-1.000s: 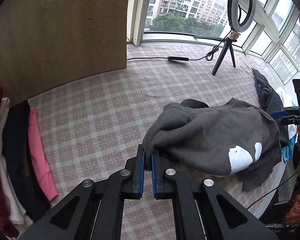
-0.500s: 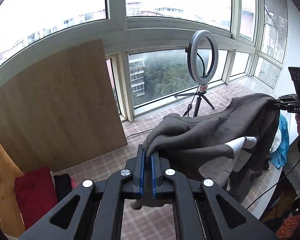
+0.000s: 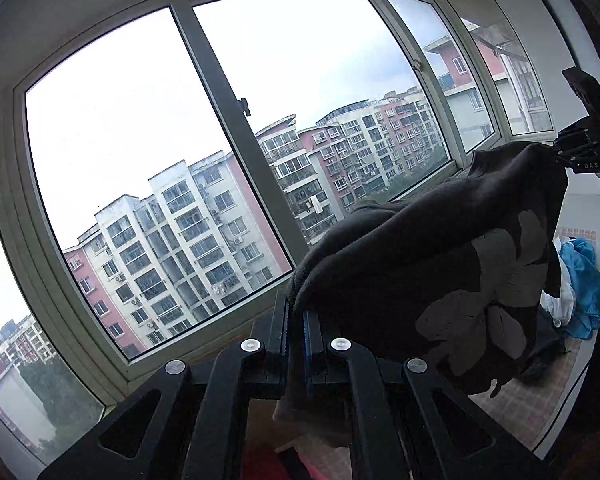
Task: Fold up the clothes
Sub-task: 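Raise the grey sweatshirt with both tools and shake it out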
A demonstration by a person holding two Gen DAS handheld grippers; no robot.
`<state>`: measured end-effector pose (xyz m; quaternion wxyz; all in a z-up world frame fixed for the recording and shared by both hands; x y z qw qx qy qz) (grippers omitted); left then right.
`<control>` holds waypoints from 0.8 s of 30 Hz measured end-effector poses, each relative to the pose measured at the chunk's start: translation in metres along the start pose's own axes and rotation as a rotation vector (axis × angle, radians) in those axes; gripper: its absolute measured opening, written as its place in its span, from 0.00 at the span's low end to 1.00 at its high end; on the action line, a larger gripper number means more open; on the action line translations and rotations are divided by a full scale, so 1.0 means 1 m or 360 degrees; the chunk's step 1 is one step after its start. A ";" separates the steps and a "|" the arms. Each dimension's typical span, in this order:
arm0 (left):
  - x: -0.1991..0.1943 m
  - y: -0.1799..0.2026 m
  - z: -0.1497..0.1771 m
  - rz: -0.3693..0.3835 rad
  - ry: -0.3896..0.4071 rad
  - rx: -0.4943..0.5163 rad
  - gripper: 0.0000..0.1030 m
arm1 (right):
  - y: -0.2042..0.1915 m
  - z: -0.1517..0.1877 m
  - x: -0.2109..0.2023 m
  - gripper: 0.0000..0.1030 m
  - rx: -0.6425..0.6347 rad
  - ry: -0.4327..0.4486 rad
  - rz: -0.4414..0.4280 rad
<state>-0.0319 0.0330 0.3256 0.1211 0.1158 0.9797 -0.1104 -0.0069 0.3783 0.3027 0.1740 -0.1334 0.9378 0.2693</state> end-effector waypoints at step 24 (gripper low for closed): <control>0.296 -0.053 0.169 -0.0357 -0.0750 -0.0045 0.10 | 0.002 0.077 0.362 0.03 0.0093 -0.0494 0.0109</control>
Point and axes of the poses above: each gripper's, at about its wrist camera, not at the fingertips, and x roughly the way its jaws point, y to its right, z to its underside, the point moved 4 cm from there along x, roughly the way its jaws point, and after that the axes turned 14 degrees about -x, right-handed, at the moved point
